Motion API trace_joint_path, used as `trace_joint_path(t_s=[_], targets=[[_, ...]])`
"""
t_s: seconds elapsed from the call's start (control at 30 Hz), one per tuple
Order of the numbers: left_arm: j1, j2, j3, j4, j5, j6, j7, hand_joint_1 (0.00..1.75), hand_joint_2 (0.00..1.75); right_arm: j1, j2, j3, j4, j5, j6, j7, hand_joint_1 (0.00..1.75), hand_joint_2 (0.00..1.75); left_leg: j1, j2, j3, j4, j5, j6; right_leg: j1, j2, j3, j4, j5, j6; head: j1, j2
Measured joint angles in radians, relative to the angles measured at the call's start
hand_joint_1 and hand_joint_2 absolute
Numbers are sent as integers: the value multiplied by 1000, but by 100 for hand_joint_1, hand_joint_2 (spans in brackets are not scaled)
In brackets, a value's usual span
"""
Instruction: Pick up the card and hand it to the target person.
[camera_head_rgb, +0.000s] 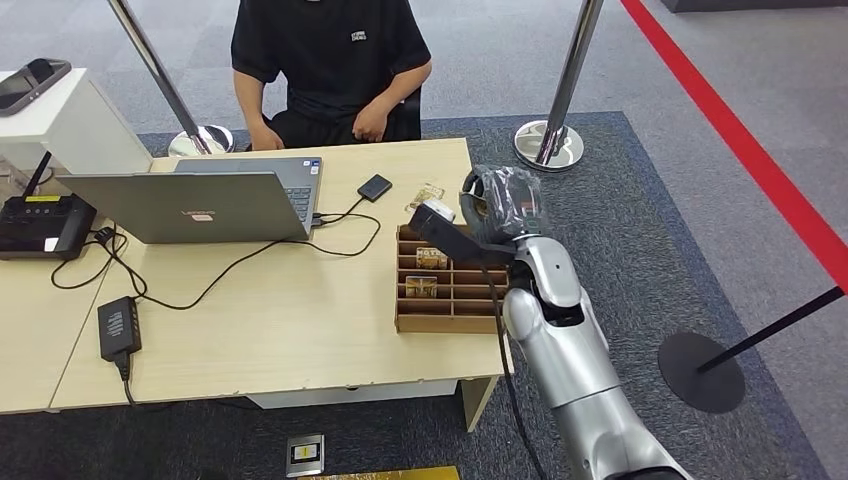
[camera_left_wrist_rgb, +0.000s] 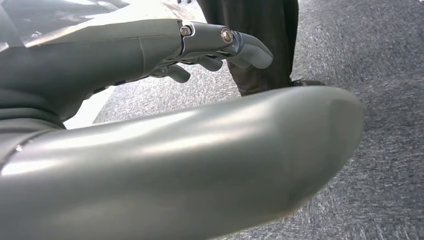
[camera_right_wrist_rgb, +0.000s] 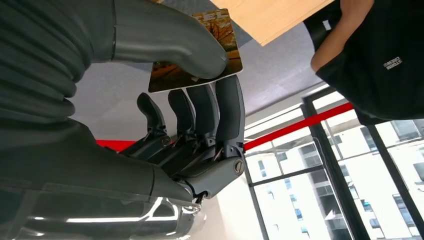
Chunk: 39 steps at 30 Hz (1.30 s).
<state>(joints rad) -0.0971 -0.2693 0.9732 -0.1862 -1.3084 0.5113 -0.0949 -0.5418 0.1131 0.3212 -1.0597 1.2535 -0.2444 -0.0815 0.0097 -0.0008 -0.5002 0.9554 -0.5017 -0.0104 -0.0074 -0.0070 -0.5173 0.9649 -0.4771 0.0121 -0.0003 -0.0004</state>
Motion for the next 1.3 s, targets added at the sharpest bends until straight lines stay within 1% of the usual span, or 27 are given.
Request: trace_joint_path(t_s=[0.23,0.53,0.63,0.9,1.3], targets=[[-6,0,-5,0,-11,0,14,0,0,-56,32,29,51,-53,13,-27,140,175,0,0,0,0,0,0,0,0,0,0,0,0,0,0],[-10,0,-20,0,-18,-1,26,0,0,-132,78,52,155,-64,4,-30,143,175,0,0,0,0,0,0,0,0,0,0,0,0,0,0],[-11,0,-23,0,-22,-1,31,0,0,-156,98,58,193,-60,-11,-24,146,175,0,0,0,0,0,0,0,0,0,0,0,0,0,0],[-13,0,-27,0,-25,-5,36,0,0,-215,144,78,287,-42,-62,-22,146,175,0,0,0,0,0,0,0,0,0,0,0,0,0,0],[-16,-1,-39,0,-31,-8,42,0,0,-247,175,95,359,-29,-146,-36,148,175,0,0,0,0,0,0,0,0,0,0,0,0,0,0]])
